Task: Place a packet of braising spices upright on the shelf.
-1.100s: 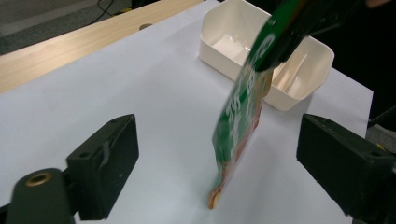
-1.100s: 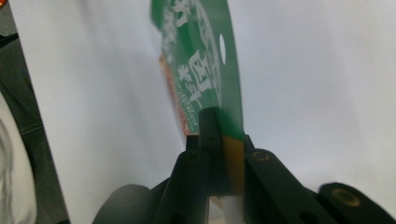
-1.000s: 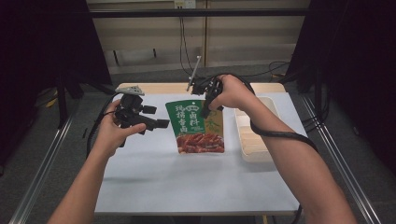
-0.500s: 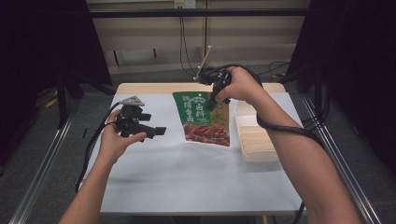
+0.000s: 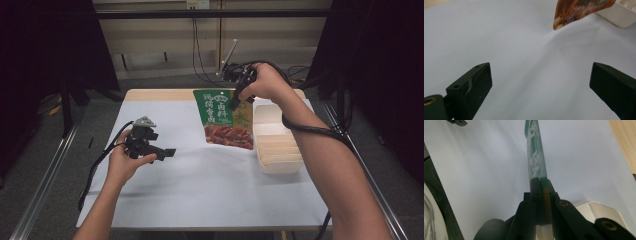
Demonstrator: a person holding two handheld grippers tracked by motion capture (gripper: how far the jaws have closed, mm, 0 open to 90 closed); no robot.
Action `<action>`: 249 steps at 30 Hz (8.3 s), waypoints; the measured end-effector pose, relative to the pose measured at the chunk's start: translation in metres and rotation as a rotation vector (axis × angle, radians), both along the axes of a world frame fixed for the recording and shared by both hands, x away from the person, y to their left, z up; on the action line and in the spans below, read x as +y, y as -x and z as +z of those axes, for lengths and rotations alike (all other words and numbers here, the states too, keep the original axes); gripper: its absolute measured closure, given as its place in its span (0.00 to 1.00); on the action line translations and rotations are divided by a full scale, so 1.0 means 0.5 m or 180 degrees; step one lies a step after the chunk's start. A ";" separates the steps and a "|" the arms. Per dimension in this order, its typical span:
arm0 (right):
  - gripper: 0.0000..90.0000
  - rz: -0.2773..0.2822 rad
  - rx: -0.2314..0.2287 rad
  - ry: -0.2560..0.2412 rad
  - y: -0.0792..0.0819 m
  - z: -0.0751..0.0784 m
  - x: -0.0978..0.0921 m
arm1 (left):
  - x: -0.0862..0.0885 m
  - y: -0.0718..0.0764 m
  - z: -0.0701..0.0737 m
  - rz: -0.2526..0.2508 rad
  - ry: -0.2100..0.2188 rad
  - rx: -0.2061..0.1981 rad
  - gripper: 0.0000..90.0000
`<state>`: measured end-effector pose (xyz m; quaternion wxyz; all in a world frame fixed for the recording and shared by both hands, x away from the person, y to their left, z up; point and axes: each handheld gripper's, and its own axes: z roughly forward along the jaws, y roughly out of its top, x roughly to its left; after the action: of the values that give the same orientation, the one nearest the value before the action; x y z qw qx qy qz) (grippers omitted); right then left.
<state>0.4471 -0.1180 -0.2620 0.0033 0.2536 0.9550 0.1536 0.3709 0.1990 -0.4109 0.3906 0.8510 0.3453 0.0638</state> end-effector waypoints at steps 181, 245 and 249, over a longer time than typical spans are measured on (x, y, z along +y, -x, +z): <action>0.51 -0.1141 -0.0146 0.0187 -0.058 0.036 -0.314 | 0.034 0.028 -0.049 -0.0158 0.0019 0.0273 0.00; 0.24 -0.0439 -0.0006 -0.0126 0.034 -0.070 -0.074 | 0.037 0.035 -0.045 -0.0190 0.0092 0.0267 0.00; 0.24 -0.0384 0.0025 -0.0120 0.042 -0.094 -0.060 | 0.036 0.036 -0.046 -0.0173 0.0099 0.0248 0.00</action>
<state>0.4262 -0.1478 -0.3091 0.0039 0.3114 0.9349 0.1701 0.3531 0.2172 -0.4336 0.3916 0.8557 0.3380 0.0146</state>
